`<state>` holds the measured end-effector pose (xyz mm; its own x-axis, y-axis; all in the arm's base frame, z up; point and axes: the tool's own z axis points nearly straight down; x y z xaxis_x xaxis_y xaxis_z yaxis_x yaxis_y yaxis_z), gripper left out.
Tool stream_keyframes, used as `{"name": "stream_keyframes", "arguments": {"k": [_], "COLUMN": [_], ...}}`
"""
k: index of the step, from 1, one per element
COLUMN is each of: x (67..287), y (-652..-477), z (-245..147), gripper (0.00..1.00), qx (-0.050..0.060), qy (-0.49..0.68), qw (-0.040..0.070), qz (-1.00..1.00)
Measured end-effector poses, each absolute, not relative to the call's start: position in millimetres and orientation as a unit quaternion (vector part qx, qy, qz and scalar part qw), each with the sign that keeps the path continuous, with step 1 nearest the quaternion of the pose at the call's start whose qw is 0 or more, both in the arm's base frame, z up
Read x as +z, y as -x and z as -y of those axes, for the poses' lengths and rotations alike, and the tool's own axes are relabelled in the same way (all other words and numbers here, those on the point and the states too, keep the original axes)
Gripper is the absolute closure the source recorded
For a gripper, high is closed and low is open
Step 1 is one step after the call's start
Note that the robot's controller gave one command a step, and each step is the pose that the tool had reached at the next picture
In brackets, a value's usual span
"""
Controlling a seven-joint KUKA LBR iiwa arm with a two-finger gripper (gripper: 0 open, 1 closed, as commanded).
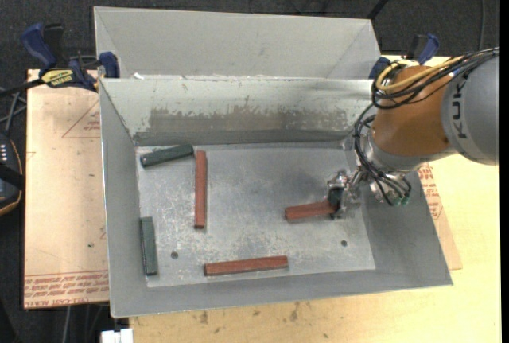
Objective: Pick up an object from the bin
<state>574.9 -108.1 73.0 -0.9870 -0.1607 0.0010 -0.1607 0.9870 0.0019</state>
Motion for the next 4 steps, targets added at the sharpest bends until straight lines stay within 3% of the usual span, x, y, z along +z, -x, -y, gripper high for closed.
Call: {"name": "stream_keyframes", "arguments": {"k": [1, 2, 3, 4], "x": [73.0, 116.3, 106.9, 76.8], "y": [-574.9, -557.0, -607.5, -625.9], "z": [108.1, 119.8, 116.0, 121.1], "gripper": [1.0, 1.0, 1.0, 1.0], "qx": [-0.001, -0.002, 0.002, -0.001], "qy": [-0.08, -0.11, -0.109, -0.119], "qw": [0.001, 0.003, -0.008, -0.001], "qz": [0.997, 0.994, 0.994, 0.993]}}
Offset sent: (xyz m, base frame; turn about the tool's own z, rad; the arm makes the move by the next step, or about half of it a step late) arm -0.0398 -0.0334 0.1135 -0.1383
